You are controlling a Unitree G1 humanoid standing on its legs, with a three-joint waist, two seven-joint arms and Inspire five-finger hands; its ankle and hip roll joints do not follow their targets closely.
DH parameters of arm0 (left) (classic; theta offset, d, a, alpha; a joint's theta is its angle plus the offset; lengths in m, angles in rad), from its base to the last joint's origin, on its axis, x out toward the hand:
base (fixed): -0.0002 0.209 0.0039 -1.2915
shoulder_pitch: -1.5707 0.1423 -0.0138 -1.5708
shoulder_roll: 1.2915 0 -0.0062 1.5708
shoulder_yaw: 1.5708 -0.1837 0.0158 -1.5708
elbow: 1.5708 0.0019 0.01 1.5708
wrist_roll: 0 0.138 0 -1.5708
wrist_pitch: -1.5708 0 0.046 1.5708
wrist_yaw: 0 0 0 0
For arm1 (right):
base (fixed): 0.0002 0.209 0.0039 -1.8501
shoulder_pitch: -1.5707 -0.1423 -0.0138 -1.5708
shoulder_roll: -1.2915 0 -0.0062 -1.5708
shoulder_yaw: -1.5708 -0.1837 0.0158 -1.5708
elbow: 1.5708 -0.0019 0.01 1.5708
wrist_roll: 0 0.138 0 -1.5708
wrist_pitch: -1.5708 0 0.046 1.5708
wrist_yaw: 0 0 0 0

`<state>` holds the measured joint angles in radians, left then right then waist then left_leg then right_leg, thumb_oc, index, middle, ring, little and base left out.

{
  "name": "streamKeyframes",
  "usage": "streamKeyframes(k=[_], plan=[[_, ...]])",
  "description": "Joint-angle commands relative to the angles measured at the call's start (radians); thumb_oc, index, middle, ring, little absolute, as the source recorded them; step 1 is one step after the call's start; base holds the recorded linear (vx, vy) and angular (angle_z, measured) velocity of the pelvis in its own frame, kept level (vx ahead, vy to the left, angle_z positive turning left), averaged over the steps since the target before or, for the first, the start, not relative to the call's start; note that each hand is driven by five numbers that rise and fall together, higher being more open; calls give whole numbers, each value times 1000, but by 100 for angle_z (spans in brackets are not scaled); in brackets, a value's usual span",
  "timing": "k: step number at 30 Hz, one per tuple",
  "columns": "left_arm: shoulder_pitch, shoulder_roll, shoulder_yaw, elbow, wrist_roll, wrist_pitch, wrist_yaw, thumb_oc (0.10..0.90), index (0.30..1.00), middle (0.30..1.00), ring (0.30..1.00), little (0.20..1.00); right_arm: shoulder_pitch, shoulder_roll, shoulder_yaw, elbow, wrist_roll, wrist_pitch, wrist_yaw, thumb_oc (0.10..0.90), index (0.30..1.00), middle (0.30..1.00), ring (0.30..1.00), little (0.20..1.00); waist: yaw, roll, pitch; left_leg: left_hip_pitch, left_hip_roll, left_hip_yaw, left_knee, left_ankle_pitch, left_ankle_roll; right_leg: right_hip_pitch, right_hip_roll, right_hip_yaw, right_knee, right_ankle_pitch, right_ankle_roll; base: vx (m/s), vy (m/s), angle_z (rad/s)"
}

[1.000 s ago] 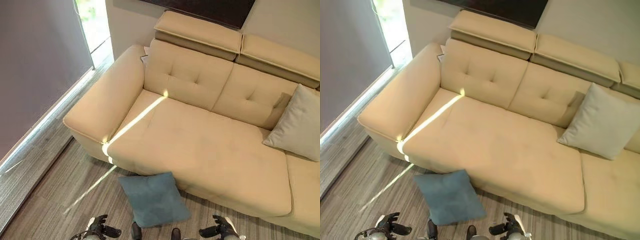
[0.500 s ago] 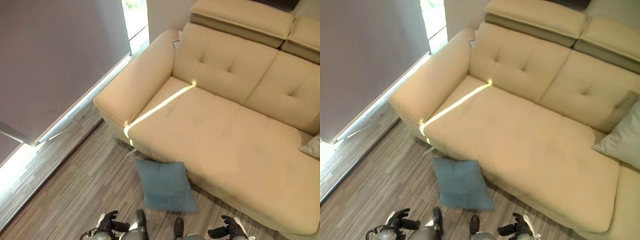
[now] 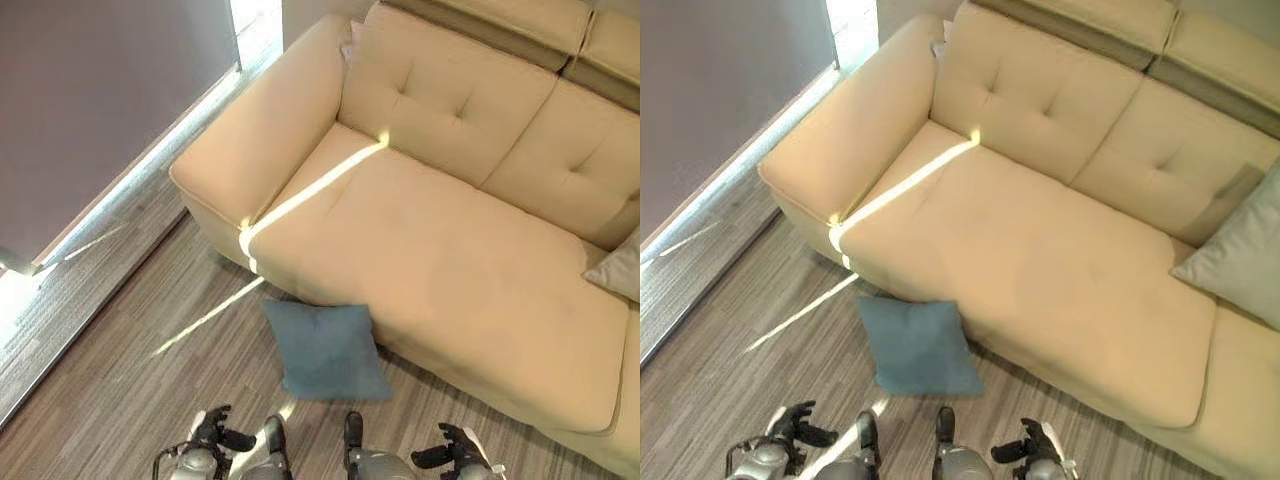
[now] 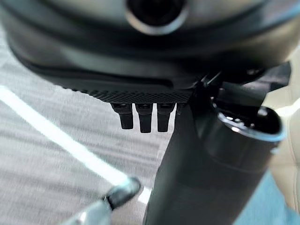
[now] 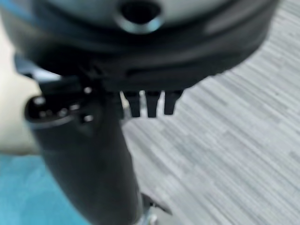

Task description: Pick up all the scattered cushions and arrange them neatly on the sofa.

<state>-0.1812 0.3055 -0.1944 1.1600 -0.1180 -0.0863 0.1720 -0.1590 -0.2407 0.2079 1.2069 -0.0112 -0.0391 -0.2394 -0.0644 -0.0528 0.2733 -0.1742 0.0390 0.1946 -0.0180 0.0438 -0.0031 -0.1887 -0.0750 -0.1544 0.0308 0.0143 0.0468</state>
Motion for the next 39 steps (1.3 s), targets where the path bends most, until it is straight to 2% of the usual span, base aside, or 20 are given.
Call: streamKeyframes(k=[1, 5, 6, 15, 19, 25, 26, 33, 39], plan=[[-29, 3, -4, -23, -88, -64, 51, 800, 900, 900, 900, 900, -20, -32, 37, -46, 58, -25, -63, 800, 900, 900, 900, 900, 7, -32, -17, -114, -28, -36, 72, -32, -10, -99, -16, 46, 81, -13, 54, -128, -28, -1], [-102, 20, 0, -102, -183, -100, 93, 800, 900, 900, 900, 900, -104, -50, 49, -124, 102, -39, -95, 800, 900, 900, 900, 900, 14, -31, 20, -255, -32, -37, 127, -22, -14, -239, -27, 34, 121, 2, 48, -118, -34, -6], [-122, 22, -3, -118, -206, -110, 107, 800, 900, 900, 900, 900, -130, -59, 55, -147, 110, -42, -109, 800, 900, 900, 900, 900, 14, -25, 26, -283, -30, -44, 145, -45, -23, -272, -28, 35, 140, -17, 55, -51, -11, -4], [-358, 34, -15, -159, -359, -170, 184, 800, 900, 900, 900, 900, -423, -93, 86, -274, 145, -86, -232, 800, 900, 900, 900, 900, 1, -3, 70, -659, -1, -56, 265, -36, -21, -656, -47, 52, 249, -6, 59, -79, -18, 0], [-490, 72, -26, -180, -376, -179, 219, 800, 900, 900, 900, 900, -576, -124, 102, -282, 137, -92, -290, 800, 900, 900, 900, 900, -5, 5, 90, -837, 7, -78, 380, -65, -4, -832, -55, 68, 366, -39, 51, -2, -25, 6], [-565, 103, -38, -223, -374, -185, 259, 800, 900, 900, 900, 900, -672, -139, 102, -297, 119, -92, -354, 800, 900, 900, 900, 900, -7, 18, 93, -1004, 13, -94, 530, -115, 18, -1002, -53, 79, 533, -102, 33, 30, -17, 12], [-592, 111, -46, -226, -370, -185, 270, 800, 900, 900, 900, 900, -696, -139, 100, -300, 118, -91, -371, 800, 900, 900, 900, 900, -8, 21, 91, -1062, 12, -95, 589, -131, 21, -1061, -53, 84, 594, -122, 28, 64, -22, 4], [-629, 138, -63, -250, -358, -178, 288, 800, 900, 900, 900, 900, -760, -150, 100, -285, 118, -87, -385, 800, 900, 900, 900, 900, 2, 29, 65, -1212, 2, -96, 744, -184, 33, -1211, -49, 95, 747, -187, 10, 66, -12, 0], [-686, 168, -77, -231, -360, -170, 290, 800, 900, 900, 900, 900, -827, -160, 114, -291, 147, -93, -375, 800, 900, 900, 900, 900, 7, 27, 56, -1281, 2, -105, 804, -203, 37, -1277, -55, 100, 800, -203, 11, 49, -2, -1]])
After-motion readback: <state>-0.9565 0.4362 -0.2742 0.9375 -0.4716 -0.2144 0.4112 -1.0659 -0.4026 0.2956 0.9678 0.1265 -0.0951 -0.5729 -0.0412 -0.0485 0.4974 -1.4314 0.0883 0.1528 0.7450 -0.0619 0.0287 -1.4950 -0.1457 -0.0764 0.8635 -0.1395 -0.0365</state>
